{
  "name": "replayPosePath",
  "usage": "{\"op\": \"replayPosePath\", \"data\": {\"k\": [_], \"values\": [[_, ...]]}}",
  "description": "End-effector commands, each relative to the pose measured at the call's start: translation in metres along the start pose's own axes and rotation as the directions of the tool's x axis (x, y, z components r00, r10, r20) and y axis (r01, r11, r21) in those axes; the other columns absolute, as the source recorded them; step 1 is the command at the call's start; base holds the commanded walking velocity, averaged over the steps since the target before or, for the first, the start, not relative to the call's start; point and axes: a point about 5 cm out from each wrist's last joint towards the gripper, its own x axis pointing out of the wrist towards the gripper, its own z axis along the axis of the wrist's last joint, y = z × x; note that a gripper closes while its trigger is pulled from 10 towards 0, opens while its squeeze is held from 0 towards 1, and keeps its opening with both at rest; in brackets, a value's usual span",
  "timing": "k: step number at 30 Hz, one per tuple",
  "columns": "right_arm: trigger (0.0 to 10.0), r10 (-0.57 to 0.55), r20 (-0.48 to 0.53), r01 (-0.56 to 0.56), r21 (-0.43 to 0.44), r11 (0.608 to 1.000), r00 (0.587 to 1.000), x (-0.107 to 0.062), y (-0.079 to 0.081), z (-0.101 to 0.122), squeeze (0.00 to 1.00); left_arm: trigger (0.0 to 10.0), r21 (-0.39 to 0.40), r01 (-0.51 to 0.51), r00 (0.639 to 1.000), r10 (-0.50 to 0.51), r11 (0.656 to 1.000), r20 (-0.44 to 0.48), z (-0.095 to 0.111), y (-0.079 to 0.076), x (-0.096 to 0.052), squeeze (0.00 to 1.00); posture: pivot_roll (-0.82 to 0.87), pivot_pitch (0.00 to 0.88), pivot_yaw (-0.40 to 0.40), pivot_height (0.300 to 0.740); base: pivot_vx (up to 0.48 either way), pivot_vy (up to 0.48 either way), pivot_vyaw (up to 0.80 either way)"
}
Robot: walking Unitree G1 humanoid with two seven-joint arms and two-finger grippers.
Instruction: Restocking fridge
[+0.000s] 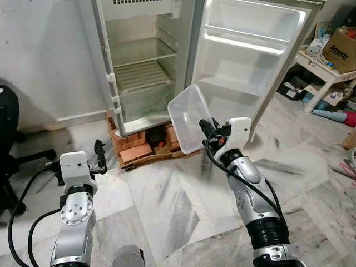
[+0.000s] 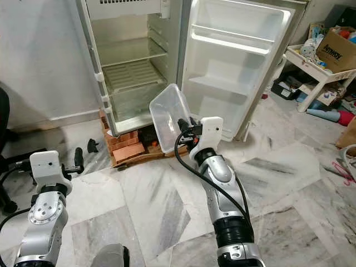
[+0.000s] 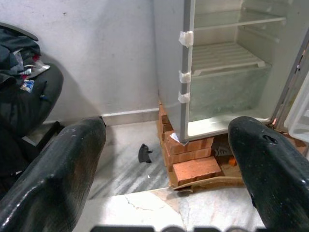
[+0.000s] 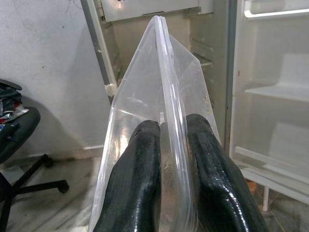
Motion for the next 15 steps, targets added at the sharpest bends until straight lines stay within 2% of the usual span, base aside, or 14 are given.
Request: {"op": "replayPosePath", "data": {"k": [1, 15], "values": [[10.0, -0.009, 0.006, 0.009, -0.011, 1.0, 1.0, 0.001, -0.0031, 0.0035, 0.0, 10.0, 0.003, -0.007, 1.0, 0.007, 1.0, 0.006, 0.0026, 0.0002, 0.001, 0.0, 0.06, 0.0, -0.078, 0.74, 0.0, 0.0, 0.0], [10.0, -0.009, 0.006, 0.009, -0.011, 1.0, 1.0, 0.001, -0.0031, 0.0035, 0.0, 10.0, 0.003, -0.007, 1.0, 0.007, 1.0, 0.006, 0.0026, 0.0002, 0.001, 0.0, 0.06, 0.0, -0.078, 0.74, 0.0, 0.0, 0.0]]}}
